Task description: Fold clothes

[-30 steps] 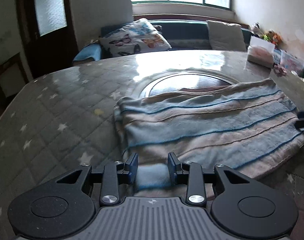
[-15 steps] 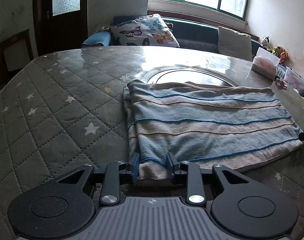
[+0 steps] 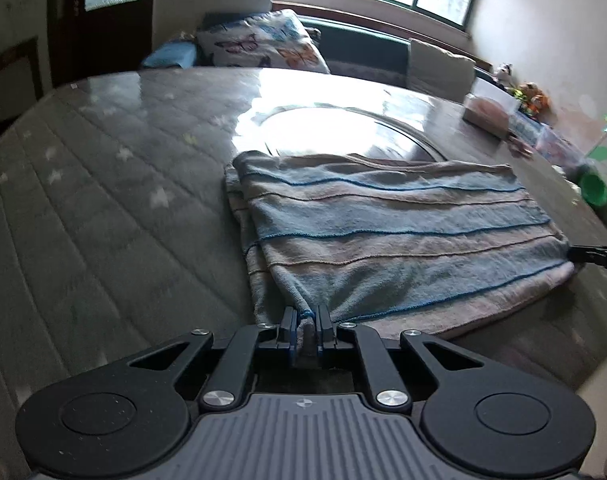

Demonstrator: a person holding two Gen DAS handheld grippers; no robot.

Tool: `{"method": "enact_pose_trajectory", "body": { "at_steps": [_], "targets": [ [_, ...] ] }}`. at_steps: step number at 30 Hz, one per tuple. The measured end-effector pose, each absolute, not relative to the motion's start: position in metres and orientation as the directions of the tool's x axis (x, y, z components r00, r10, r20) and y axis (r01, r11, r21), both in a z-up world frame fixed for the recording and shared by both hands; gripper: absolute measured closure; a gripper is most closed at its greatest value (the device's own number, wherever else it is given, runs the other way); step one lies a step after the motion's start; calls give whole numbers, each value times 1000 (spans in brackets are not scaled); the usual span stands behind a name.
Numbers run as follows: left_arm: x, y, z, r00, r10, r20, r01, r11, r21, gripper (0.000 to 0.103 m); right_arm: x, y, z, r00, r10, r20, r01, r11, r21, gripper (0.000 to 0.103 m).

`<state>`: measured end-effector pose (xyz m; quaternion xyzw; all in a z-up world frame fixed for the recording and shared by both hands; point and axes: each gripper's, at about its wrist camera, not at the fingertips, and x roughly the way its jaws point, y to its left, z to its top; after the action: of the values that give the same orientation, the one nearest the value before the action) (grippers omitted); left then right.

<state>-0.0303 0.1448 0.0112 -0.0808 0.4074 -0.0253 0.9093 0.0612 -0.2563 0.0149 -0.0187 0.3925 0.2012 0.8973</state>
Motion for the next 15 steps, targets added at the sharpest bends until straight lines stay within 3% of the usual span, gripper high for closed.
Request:
{"method": "enact_pose_trajectory", "body": {
  "at_steps": [7, 15],
  "targets": [
    [-59, 134, 21, 667, -120, -735, 15, 989, -148, 88, 25, -276, 22, 588, 305, -750, -364, 927, 91, 89],
    [-34, 146, 50, 757, -46, -652, -15, 996, -88, 86, 46, -272, 50, 681, 296, -669, -352, 934, 56, 88]
  ]
}}
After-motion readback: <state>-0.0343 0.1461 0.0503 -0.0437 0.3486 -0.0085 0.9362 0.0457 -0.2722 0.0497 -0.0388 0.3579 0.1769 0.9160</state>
